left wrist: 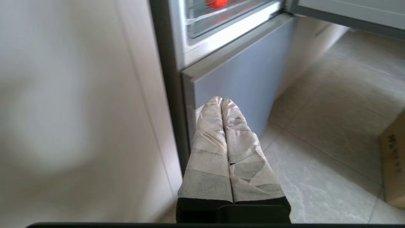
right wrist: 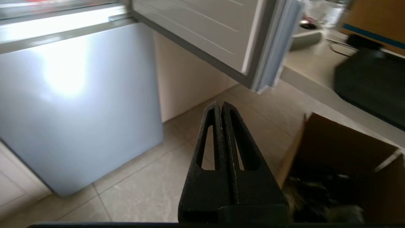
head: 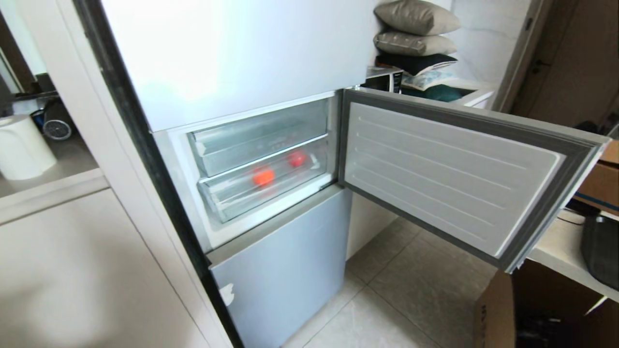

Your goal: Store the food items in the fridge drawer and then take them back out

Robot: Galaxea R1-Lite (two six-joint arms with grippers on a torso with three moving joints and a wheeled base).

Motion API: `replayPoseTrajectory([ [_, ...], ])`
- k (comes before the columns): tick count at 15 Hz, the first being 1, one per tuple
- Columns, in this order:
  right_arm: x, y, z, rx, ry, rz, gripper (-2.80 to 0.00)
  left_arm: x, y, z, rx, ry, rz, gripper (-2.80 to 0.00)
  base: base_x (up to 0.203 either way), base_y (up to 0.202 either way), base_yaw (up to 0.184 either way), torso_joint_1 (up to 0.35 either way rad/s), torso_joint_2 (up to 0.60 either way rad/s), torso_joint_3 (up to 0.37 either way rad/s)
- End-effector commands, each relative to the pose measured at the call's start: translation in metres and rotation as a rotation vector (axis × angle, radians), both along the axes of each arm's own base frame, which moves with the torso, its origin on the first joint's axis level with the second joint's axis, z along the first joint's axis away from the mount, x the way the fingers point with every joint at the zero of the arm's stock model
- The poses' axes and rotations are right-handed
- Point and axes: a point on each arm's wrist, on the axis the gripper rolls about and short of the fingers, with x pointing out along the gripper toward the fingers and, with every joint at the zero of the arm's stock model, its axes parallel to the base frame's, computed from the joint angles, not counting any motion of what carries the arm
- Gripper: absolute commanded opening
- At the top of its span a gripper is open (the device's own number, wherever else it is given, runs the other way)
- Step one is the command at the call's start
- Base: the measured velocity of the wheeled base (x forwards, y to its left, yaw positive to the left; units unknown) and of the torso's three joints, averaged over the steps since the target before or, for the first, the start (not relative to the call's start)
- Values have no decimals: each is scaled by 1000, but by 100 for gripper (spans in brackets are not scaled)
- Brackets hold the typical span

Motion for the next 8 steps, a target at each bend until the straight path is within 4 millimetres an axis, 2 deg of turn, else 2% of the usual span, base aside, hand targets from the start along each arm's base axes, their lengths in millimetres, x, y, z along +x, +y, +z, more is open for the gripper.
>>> replayPoseTrajectory([
  [1, 0, 0, 0, 0, 0, 2, -280, 0, 0, 0, 1, 1, 1, -280, 3, 5, -126, 1, -1, 6],
  [4, 7, 0, 3, 16, 78, -19, -280, 0, 0, 0, 0, 0, 1, -280, 0, 0, -28, 1, 2, 1],
  [6, 17, 0, 19, 67, 114, -58, -280, 0, 0, 0, 1, 1, 1, -280, 0, 0, 0, 0, 0, 0],
  [8, 35, -2, 44, 155, 167, -155, -280, 0, 0, 0, 1, 1, 1, -280, 0, 0, 0, 0, 0, 0],
])
